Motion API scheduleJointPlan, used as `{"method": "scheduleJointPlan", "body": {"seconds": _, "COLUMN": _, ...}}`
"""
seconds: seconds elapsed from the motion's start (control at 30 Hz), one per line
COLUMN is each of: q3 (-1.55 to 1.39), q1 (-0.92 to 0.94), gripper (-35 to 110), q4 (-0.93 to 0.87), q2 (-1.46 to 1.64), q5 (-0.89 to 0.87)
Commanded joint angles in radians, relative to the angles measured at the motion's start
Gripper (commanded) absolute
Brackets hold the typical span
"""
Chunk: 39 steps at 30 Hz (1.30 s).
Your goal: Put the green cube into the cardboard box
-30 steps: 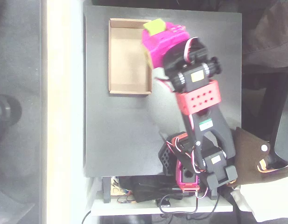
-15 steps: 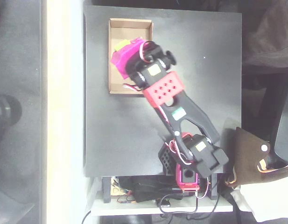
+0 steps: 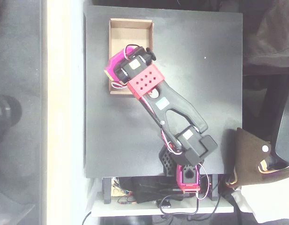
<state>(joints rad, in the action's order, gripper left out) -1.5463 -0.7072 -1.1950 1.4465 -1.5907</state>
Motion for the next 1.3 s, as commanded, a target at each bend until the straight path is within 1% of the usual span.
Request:
{"method": "scheduleJointPlan", "body": {"seconds": 0.0, "q3": 0.008, "q1": 0.0, "gripper": 12, "q4": 0.005, "q2": -0.002, "q5": -0.018}}
{"method": "scheduleJointPlan", "body": {"seconds": 0.3, "q3": 0.008, "q1": 0.009, "gripper": 12, "q4": -0.008, "q2": -0.064, "q5": -0.021}}
{"method": "scheduleJointPlan", "body": {"seconds": 0.57, "q3": 0.008, "q1": 0.091, "gripper": 12, "q4": -0.005, "q2": -0.097, "q5": -0.02}}
{"method": "scheduleJointPlan", "body": {"seconds": 1.27, "q3": 0.012, "q1": 0.091, "gripper": 12, "q4": 0.005, "q2": -0.155, "q5": -0.012}}
